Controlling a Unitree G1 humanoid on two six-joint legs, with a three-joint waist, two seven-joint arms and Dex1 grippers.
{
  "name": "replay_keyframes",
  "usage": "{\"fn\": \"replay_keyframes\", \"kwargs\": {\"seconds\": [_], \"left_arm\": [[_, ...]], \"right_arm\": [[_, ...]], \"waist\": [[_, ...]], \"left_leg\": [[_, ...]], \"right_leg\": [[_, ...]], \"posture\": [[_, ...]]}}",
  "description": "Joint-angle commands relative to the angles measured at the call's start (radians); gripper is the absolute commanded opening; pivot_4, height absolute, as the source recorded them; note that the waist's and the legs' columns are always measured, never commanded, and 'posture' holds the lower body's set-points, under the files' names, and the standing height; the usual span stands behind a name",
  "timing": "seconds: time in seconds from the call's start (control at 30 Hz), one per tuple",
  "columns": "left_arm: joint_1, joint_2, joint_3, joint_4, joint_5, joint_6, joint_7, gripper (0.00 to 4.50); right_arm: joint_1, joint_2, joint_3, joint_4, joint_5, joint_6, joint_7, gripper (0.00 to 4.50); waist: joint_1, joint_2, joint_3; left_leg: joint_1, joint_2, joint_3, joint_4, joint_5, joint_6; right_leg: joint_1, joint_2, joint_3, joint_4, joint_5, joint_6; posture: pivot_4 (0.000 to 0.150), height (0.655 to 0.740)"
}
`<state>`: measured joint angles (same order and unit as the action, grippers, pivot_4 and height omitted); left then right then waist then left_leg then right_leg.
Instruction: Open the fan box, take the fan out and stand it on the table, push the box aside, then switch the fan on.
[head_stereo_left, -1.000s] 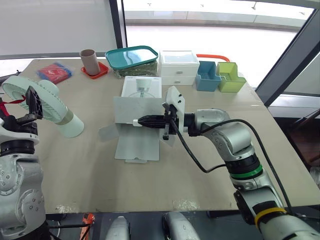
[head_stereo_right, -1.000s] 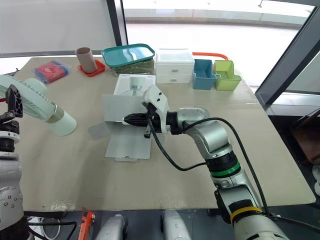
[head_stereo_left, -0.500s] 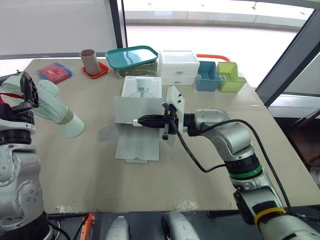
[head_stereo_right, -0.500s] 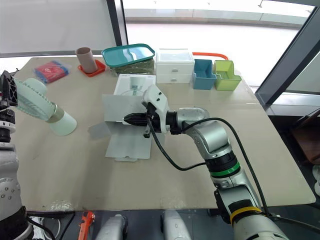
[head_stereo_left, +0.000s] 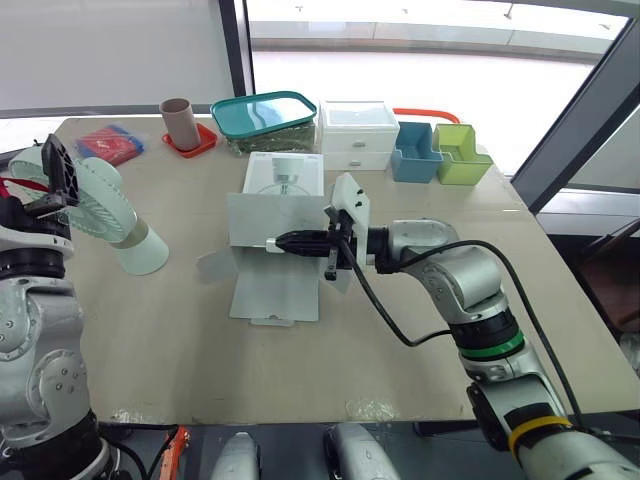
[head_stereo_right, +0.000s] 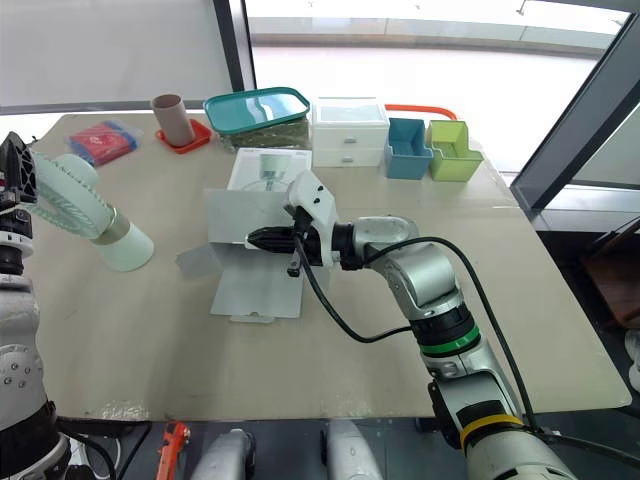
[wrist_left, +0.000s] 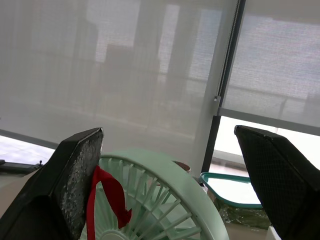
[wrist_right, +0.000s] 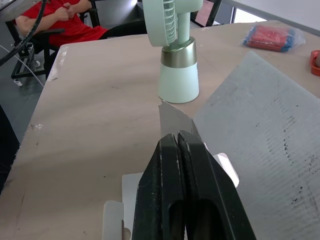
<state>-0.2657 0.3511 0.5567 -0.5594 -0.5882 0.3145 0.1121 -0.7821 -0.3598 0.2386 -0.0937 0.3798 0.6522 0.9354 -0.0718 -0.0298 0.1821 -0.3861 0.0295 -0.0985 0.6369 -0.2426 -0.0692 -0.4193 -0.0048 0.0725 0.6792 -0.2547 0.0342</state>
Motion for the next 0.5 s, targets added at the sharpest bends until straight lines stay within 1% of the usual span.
{"fn": "replay_keyframes", "kwargs": {"seconds": [0.03, 0.5], "left_arm": [[-0.036, 0.028, 0.015, -0.022, -0.001, -0.003, 0.011, 4.45], [-0.115, 0.054, 0.011, -0.055, -0.01, 0.009, 0.047, 4.45]], "right_arm": [[-0.011, 0.008, 0.004, -0.023, -0.002, -0.02, 0.0, 0.0], [-0.014, 0.012, 0.007, -0.014, -0.015, -0.023, 0.01, 0.0]], "waist": [[0.0, 0.0, 0.0], [0.0, 0.0, 0.0]], "left_leg": [[0.0, 0.0, 0.0, 0.0, 0.0, 0.0], [0.0, 0.0, 0.0, 0.0, 0.0, 0.0]], "right_leg": [[0.0, 0.0, 0.0, 0.0, 0.0, 0.0], [0.0, 0.0, 0.0, 0.0, 0.0, 0.0]], "posture": [[0.15, 0.74], [0.15, 0.74]]}}
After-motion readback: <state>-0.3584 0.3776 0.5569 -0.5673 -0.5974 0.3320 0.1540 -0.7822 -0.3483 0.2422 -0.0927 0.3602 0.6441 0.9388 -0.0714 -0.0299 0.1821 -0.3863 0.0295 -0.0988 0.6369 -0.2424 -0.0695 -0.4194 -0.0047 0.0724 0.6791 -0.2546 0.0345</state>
